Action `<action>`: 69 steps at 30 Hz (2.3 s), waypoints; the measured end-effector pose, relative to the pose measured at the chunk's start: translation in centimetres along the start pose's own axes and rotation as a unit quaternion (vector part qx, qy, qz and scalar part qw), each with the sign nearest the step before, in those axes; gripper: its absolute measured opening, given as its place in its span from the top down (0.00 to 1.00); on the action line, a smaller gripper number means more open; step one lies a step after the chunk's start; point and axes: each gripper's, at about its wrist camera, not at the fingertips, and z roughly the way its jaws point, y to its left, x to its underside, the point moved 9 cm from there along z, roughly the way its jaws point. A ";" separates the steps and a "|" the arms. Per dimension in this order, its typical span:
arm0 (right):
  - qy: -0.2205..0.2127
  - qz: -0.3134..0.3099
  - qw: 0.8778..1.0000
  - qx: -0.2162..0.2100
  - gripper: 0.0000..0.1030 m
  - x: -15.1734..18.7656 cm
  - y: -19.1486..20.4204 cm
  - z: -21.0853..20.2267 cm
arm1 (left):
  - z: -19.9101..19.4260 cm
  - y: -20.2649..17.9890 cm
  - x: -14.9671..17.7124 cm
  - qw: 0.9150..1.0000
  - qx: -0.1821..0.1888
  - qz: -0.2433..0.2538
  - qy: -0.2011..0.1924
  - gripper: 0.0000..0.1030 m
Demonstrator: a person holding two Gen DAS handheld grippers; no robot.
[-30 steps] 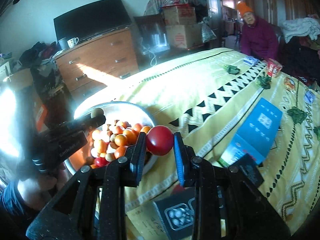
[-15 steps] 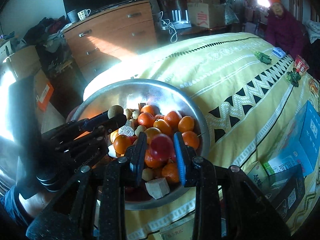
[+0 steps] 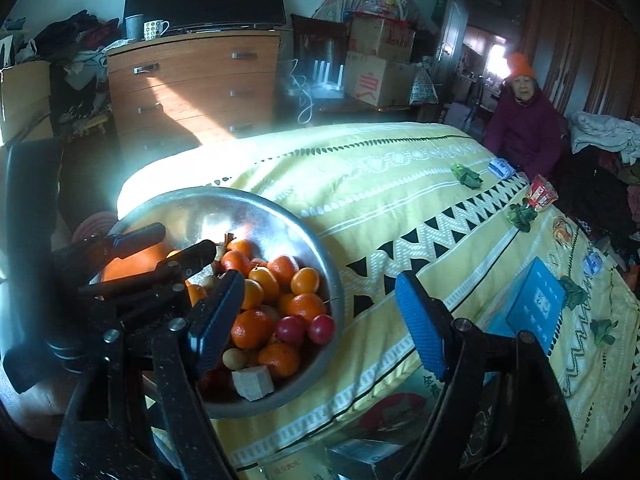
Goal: Organize fruits
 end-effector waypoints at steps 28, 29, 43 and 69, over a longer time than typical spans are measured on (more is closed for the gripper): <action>0.144 0.347 0.899 0.225 0.00 40.6 -28.1 -13.1 | -1.2 -40.8 28.4 0.907 0.254 0.287 0.175 0.28; 0.149 0.344 0.901 0.217 0.00 40.8 -27.9 -12.5 | 0.1 -39.9 29.1 0.911 0.237 0.283 0.184 0.29; 0.156 0.361 0.897 0.204 0.00 45.4 -27.7 -9.7 | 5.0 -38.4 33.5 0.909 0.185 0.316 0.199 0.00; 0.160 0.387 0.880 0.222 0.00 45.2 -28.4 -10.6 | 5.0 -38.5 33.4 0.910 0.191 0.314 0.194 0.00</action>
